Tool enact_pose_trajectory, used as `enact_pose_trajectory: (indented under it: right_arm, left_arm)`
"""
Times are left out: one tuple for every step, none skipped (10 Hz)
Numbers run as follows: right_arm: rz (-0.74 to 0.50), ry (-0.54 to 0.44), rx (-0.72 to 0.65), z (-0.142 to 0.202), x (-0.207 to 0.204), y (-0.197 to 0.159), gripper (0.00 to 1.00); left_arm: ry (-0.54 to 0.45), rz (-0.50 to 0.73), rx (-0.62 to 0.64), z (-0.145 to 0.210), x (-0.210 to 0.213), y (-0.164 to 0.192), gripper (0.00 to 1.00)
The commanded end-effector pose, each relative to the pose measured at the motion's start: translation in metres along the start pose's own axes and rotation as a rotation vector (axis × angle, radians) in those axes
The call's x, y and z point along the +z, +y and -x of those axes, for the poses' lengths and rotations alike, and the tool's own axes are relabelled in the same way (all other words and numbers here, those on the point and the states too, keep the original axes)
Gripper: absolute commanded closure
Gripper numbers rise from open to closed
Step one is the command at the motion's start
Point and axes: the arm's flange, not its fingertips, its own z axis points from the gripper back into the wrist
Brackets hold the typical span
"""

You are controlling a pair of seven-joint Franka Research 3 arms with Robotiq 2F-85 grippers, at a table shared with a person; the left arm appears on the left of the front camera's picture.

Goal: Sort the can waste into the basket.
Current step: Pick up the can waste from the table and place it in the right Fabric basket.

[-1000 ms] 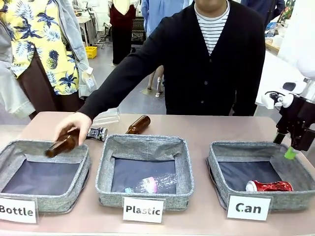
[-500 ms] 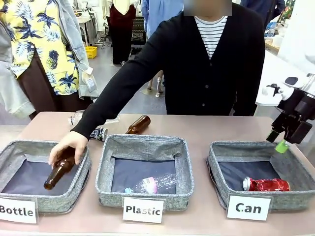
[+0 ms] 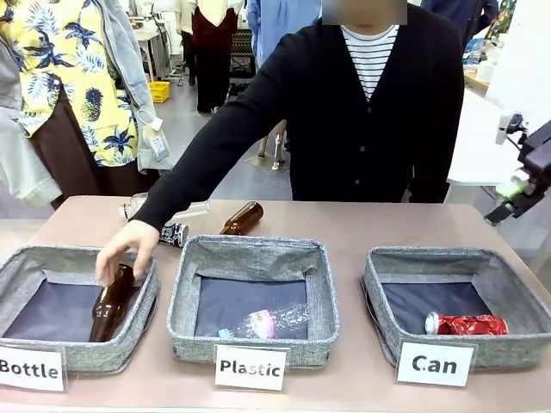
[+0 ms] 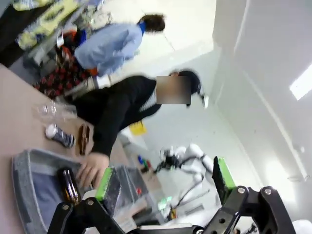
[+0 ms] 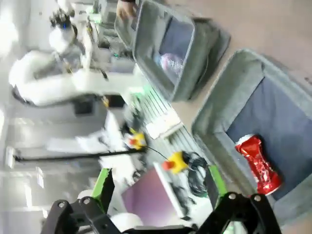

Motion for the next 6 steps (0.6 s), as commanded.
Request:
enact_pose_trajectory:
  right_arm:
    - [-0.550,-0.750,-0.526,-0.006,0.024,-0.013,0.00]
    - [-0.660,-0.832,-0.482,0.006,0.032,-0.018,0.00]
    - [-0.688,-0.968,-0.492,0.015,0.036,-0.024,0.00]
    - [-0.639,-1.024,-0.463,0.020,0.036,-0.027,0.00]
    - [-0.259,-0.275,-0.310,0.013,0.040,-0.033,0.00]
    - [-0.259,-0.275,-0.310,0.013,0.040,-0.033,0.00]
  left_arm:
    - [0.181,-0.030,-0.045,0.040,-0.045,0.000,0.00]
    - [0.297,-0.066,-0.068,0.061,-0.070,0.000,0.00]
    - [0.406,-0.104,-0.094,0.079,-0.090,0.002,0.00]
    - [0.519,-0.146,-0.126,0.103,-0.111,0.006,0.00]
    - [0.618,-0.187,-0.154,0.126,-0.122,0.013,0.00]
    - [0.677,-0.213,-0.173,0.142,-0.129,0.020,0.00]
